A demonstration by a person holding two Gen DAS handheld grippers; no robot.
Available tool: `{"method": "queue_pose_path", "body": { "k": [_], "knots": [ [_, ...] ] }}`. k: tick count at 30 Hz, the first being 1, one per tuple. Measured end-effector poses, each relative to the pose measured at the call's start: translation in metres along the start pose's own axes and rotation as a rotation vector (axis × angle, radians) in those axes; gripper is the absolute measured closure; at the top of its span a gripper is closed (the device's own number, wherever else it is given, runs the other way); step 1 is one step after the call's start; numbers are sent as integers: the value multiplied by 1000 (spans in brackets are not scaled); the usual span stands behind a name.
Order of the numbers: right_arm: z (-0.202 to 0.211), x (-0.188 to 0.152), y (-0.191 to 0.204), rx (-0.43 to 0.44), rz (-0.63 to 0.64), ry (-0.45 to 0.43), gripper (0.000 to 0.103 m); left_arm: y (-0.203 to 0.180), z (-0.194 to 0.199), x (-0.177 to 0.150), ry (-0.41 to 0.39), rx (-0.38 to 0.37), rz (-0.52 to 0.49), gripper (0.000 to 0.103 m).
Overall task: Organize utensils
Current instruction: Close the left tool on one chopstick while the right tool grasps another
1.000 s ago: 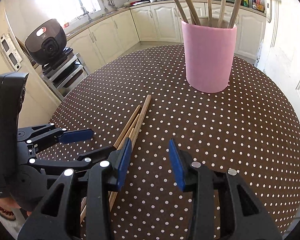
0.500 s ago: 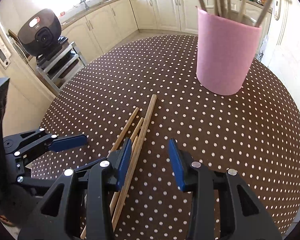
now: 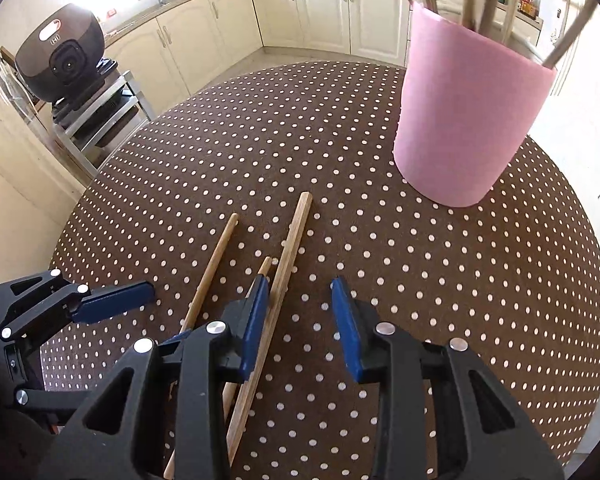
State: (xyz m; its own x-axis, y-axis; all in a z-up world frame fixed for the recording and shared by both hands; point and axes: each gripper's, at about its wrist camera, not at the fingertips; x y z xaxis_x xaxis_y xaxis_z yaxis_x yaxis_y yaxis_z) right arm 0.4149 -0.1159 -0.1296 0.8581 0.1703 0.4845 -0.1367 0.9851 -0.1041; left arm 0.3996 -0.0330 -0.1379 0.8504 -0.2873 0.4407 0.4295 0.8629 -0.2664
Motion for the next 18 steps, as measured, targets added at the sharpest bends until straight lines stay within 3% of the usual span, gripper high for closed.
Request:
{"method": "queue_pose_path", "body": {
  "k": [2, 5, 10, 14, 18],
  "knots": [
    [-2, 2, 2, -37, 10, -5, 82, 0, -1, 2, 1, 10, -1, 64],
    [-5, 5, 6, -53, 21, -12, 87, 0, -3, 6, 4, 17, 5, 68],
    [-5, 0, 2, -20, 8, -22, 98, 3, -4, 14, -14, 3, 47, 90],
    [5, -11, -7, 23, -5, -39, 99, 10, 1, 10, -58, -1, 88, 97],
    [25, -18, -13, 56, -2, -74, 99, 10, 15, 4, -103, -7, 97, 97]
  ]
}}
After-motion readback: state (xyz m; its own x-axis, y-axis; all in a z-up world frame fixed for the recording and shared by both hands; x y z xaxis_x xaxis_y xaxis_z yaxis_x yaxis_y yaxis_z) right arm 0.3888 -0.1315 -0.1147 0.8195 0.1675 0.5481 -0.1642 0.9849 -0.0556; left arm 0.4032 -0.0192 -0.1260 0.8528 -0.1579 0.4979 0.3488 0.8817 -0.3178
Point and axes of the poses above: each gripper's, at about its wrist camera, not at the fingertips, and z roughly against the way its jaws point, y to its left, x to its top, and after that the axes turned 15 degrees about -x, right-handed
